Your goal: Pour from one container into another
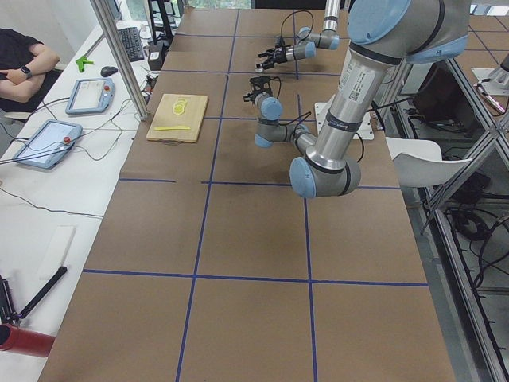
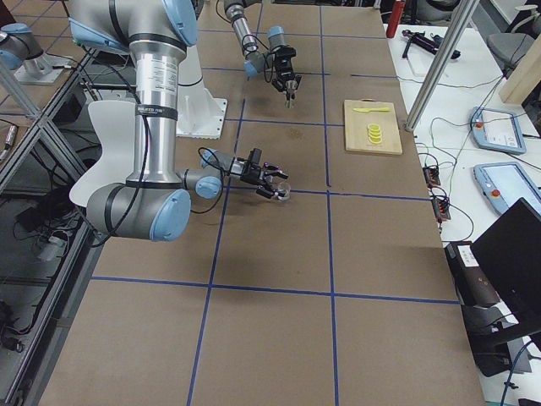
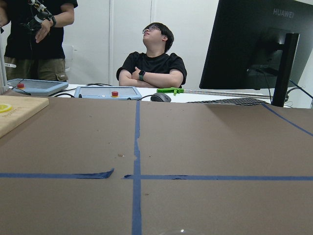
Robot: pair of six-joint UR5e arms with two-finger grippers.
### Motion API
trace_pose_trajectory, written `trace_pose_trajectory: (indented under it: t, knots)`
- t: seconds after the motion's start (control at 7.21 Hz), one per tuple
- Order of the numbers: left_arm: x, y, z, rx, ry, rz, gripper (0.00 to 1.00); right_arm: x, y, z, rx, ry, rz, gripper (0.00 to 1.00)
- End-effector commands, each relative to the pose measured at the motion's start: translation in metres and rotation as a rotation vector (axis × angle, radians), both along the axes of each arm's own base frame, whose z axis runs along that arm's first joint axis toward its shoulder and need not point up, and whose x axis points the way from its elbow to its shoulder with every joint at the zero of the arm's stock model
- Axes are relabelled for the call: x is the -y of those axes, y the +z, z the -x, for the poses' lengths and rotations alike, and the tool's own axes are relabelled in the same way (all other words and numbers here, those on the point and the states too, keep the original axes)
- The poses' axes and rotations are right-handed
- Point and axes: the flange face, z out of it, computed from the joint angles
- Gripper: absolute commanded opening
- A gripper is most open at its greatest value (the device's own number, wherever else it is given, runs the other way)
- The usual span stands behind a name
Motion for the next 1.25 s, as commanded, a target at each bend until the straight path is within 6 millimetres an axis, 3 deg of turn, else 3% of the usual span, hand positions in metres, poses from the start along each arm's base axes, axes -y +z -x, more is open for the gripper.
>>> trace_pose_trajectory:
  t: [0.0, 0.55, 0.83, 1.11]
  knots:
    - [0.0, 0.0, 0.0, -0.001, 0.001, -0.001, 0.0, 0.0, 0.002, 0.004, -0.004, 0.0, 0.0, 1.0]
    - [0.0, -0.001, 0.0, -0.001, 0.001, -0.001, 0.0, 0.001, 0.014, 0.011, -0.025, 0.0, 0.004, 0.99]
    - [0.0, -0.001, 0.0, -0.002, -0.001, 0.0, 0.0, 0.001, 0.023, 0.012, -0.043, 0.0, 0.006, 0.86]
    - [0.0, -0.001, 0.0, -0.002, -0.001, 0.0, 0.0, 0.001, 0.022, 0.012, -0.042, 0.0, 0.006, 0.64]
